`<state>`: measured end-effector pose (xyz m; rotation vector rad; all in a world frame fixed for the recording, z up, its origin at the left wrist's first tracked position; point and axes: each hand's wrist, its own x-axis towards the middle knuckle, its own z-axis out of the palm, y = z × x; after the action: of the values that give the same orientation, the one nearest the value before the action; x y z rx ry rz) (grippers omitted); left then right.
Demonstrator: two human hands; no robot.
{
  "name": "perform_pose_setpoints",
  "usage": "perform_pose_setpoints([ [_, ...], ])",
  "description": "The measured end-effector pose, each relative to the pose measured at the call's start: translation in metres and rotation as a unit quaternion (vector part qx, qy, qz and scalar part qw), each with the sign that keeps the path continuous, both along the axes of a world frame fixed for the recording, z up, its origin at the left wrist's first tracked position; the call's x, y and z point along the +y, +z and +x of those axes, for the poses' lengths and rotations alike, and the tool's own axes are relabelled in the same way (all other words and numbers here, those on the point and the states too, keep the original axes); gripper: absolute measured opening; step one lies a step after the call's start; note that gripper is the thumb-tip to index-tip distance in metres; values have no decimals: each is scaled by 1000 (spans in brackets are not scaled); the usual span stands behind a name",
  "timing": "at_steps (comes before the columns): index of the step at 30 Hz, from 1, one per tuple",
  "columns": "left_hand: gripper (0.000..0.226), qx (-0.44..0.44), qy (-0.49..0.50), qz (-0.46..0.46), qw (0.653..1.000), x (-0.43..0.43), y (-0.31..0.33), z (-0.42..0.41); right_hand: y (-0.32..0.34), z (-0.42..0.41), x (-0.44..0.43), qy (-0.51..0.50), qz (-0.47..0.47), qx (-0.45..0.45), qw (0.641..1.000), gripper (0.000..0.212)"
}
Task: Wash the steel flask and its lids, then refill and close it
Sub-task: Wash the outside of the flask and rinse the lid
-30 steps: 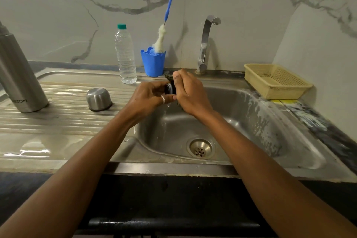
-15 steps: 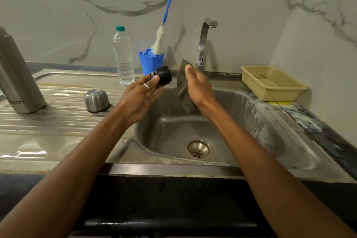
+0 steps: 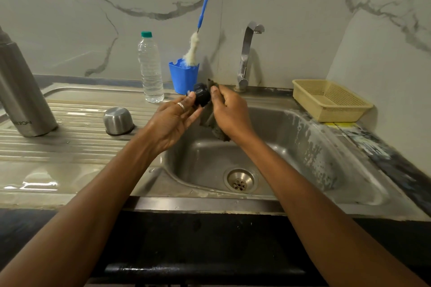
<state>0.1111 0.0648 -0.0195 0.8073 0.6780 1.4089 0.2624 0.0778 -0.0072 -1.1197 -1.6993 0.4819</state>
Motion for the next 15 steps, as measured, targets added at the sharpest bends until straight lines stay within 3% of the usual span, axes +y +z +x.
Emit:
perform_pose_setpoints([
  [2,32,17,-7,-2,1000,0,0,2,1,4,-1,-3,-24,7,1000,32],
  [7,41,-1,11,6,1000,6,-3,-2,5,-1,-11,24,50,-7,998,37],
  [9,45,45,-10,13,999,7,-6,-5,7,0,-7,12,43,1,999,34],
  [13,46,176,-59,55,981,9,-15,-7,1,12,6,-3,-116,9,993,39],
  [15,47,228,-48,69,970,8,-16,-5,-2,18,11,18,-207,66,976,41],
])
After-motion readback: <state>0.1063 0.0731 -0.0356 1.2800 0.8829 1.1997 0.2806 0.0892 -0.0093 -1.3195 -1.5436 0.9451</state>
